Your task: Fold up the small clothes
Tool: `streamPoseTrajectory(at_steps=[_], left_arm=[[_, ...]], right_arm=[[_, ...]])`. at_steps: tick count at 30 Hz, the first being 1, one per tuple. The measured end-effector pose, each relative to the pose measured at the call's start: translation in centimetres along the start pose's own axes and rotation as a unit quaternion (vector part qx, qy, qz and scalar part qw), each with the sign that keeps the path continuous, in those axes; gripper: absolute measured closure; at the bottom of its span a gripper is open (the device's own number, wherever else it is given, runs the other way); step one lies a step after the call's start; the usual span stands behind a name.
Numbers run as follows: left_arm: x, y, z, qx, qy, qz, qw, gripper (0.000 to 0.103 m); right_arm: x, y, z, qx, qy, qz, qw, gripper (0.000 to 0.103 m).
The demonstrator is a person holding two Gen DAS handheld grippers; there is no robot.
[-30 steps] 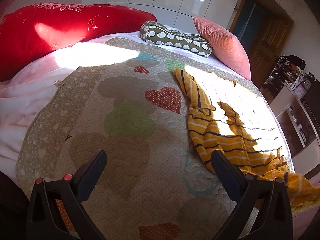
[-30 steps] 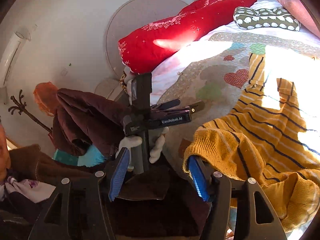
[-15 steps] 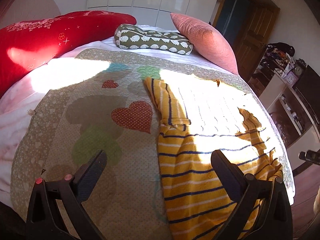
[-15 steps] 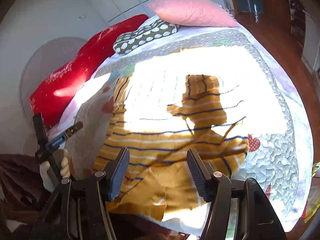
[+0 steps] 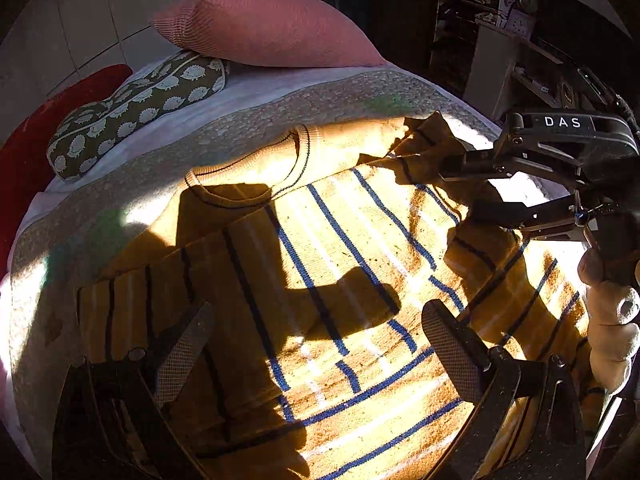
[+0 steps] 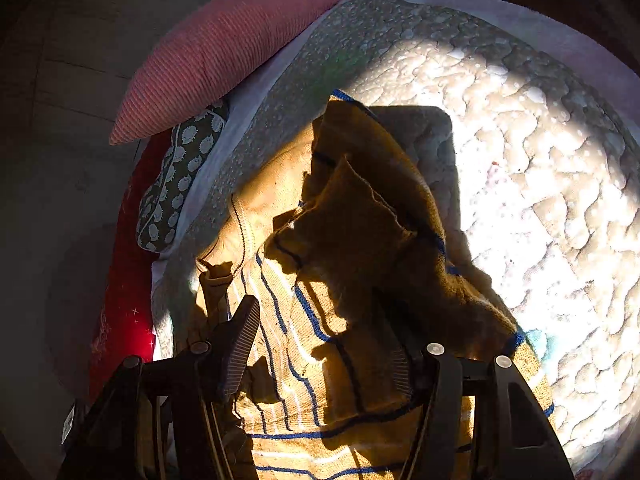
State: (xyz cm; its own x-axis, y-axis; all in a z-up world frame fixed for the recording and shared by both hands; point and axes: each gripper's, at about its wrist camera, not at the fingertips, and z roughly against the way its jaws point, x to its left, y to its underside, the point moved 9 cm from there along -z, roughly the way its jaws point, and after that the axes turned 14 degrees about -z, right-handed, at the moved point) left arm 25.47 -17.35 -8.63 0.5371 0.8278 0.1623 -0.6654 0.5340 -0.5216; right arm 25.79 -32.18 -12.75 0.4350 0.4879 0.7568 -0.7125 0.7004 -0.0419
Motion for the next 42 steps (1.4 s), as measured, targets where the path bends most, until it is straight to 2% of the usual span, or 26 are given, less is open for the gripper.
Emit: streamPoseTrajectory(at_steps=[2, 5, 6, 7, 8, 10, 12, 17, 21, 23, 24, 25, 26, 31, 34, 35, 38, 39, 42], left_arm=[[-0.4, -0.7, -1.6, 0.012, 0.004, 0.001, 0.9999, 0.0], [-0.6, -0.6, -3.5, 0.029, 0.017, 0.017, 0.9993, 0.004], [-0.6, -0.3, -3.9, 0.034, 0.023, 0.024, 0.9989, 0.017], [-0.6, -0.1, -4.2, 0.037, 0.034, 0.032, 0.9982, 0.034], [-0.4, 0.1, -4.2, 0.033, 0.038, 0.04, 0.9979, 0.043], [0.4, 0.4, -3.4, 0.023, 0.035, 0.057, 0.9975, 0.082], [1.5, 1.0, -2.1, 0.02, 0.048, 0.089, 0.9947, 0.102], [6.8, 5.0, 3.7, -0.018, 0.033, 0.165, 0.9856, 0.103], [12.7, 12.0, 9.4, -0.042, 0.012, 0.236, 0.9707, 0.101], [15.5, 16.5, 11.9, -0.043, -0.014, 0.264, 0.9635, 0.09], [16.8, 19.1, 13.2, -0.039, -0.036, 0.278, 0.9591, 0.073], [18.4, 21.9, 14.4, -0.035, -0.064, 0.292, 0.9535, 0.057], [19.7, 24.3, 15.6, -0.031, -0.09, 0.305, 0.9477, 0.053], [24.7, 35.2, 20.6, -0.012, -0.177, 0.366, 0.9135, 0.049], [26.5, 39.5, 22.7, -0.006, -0.202, 0.401, 0.8936, 0.047], [26.7, 40.3, 23.2, -0.008, -0.204, 0.41, 0.8891, 0.047], [26.7, 41.2, 24.5, -0.016, -0.212, 0.421, 0.8818, 0.045], [26.6, 41.0, 24.8, -0.021, -0.214, 0.421, 0.8814, 0.043], [25.4, 40.3, 25.6, -0.039, -0.21, 0.417, 0.8833, 0.037]], right_arm=[[0.2, -0.8, -1.1, -0.002, 0.003, -0.001, 1.0, 0.043], [0.3, -1.4, -1.8, -0.014, 0.013, 0.005, 1.0, 0.095], [0.7, -1.3, -1.7, -0.012, 0.004, 0.008, 1.0, 0.095], [1.4, -1.0, -1.2, -0.012, -0.011, 0.014, 1.0, 0.095], [2.3, -0.5, -0.7, -0.012, -0.022, 0.027, 0.999, 0.095], [4.6, 0.9, 0.6, -0.013, -0.037, 0.06, 0.997, 0.095], [7.3, 2.7, 1.3, -0.008, -0.046, 0.091, 0.995, 0.095], [15.3, 10.1, 2.1, 0.019, -0.069, 0.186, 0.98, 0.095], [21.3, 18.5, 0.2, 0.06, -0.076, 0.262, 0.96, 0.095], [23.3, 23.2, -1.5, 0.084, -0.077, 0.295, 0.949, 0.095], [24.1, 25.6, -2.5, 0.098, -0.079, 0.308, 0.943, 0.095], [24.7, 27.9, -3.7, 0.114, -0.08, 0.318, 0.938, 0.095], [25.1, 30.2, -5.0, 0.13, -0.081, 0.325, 0.933, 0.095], [27.0, 40.4, -10.9, 0.214, -0.086, 0.34, 0.912, 0.095], [27.9, 45.6, -13.8, 0.257, -0.089, 0.351, 0.896, 0.093], [28.0, 47.0, -14.7, 0.264, -0.084, 0.36, 0.891, 0.091], [27.5, 49.8, -15.6, 0.277, -0.063, 0.396, 0.873, 0.066], [27.3, 49.8, -15.2, 0.275, -0.064, 0.404, 0.87, 0.065], [26.8, 46.3, -13.2, 0.228, -0.065, 0.418, 0.877, 0.063]])
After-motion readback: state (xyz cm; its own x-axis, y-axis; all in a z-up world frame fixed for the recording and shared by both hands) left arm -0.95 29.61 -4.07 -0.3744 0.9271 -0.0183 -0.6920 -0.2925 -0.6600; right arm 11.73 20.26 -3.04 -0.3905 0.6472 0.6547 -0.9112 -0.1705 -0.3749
